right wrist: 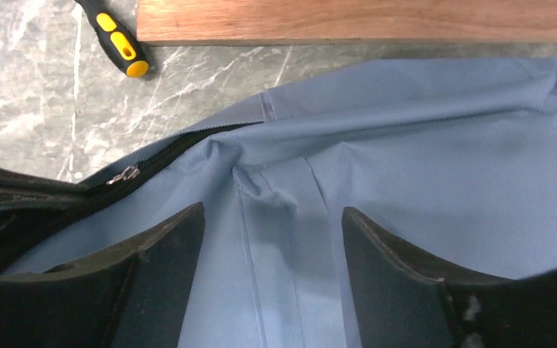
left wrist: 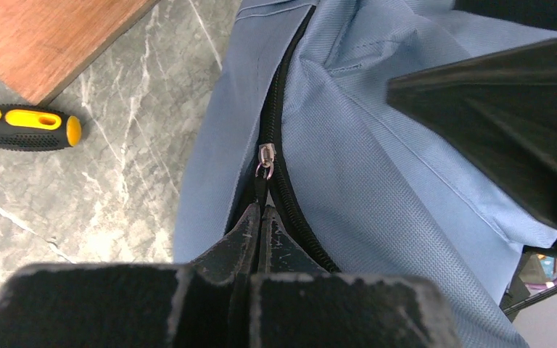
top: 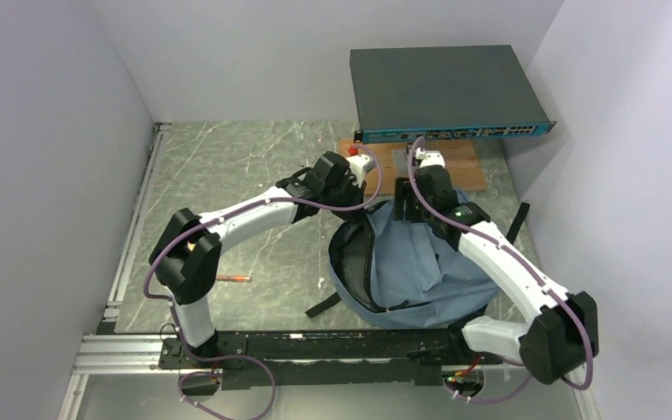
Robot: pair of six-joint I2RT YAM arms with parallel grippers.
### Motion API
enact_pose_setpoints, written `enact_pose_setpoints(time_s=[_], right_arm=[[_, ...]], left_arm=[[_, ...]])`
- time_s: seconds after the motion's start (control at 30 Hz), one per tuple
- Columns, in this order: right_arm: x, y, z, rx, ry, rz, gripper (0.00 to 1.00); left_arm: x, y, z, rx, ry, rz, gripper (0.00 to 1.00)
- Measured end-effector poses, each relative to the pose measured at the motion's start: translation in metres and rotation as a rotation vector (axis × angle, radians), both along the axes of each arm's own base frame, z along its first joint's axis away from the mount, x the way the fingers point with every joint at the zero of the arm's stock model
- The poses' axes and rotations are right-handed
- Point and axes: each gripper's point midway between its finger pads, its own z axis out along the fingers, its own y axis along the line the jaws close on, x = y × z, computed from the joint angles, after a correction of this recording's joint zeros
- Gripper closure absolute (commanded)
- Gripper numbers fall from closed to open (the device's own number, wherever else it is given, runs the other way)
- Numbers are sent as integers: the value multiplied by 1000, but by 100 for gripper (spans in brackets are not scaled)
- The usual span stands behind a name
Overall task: Pack the student bag
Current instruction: Zip the student bag at the center of the board.
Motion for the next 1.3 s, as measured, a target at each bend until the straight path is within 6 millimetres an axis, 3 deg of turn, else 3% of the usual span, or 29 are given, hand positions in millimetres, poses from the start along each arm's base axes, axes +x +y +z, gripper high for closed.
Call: enact_pose_setpoints(time_s=[0.2, 0.27, 0.37, 0.43, 0.67, 0.83, 0.97, 1.2, 1.3], right_arm=[[20, 8, -17, -25, -13, 21, 48], [26, 6, -27, -41, -12, 6, 61], [35, 0, -45, -87, 2, -40, 91], [39, -4, -54, -104, 7, -75, 100], [57, -11, -68, -86, -41, -270, 100], [62, -19, -67, -56, -103, -370, 100], [64, -20, -67, -45, -126, -377, 100], [63, -10, -68, -66, -105, -281, 100], [58, -3, -62, -80, -56, -220, 74]], left_arm=[[-2, -1, 1, -17, 19, -5, 100], [-2, -1, 2, -22, 25, -6, 100], [-2, -1, 2, -24, 30, -5, 100], [-2, 0, 1, -23, 32, -3, 100], [-5, 16, 3, 3, 46, 13, 100], [-15, 38, 27, 7, 36, 29, 100], [-36, 52, 34, -18, 40, 23, 100], [-83, 64, 23, -124, 131, 2, 100], [-92, 66, 26, -143, 153, 11, 100]])
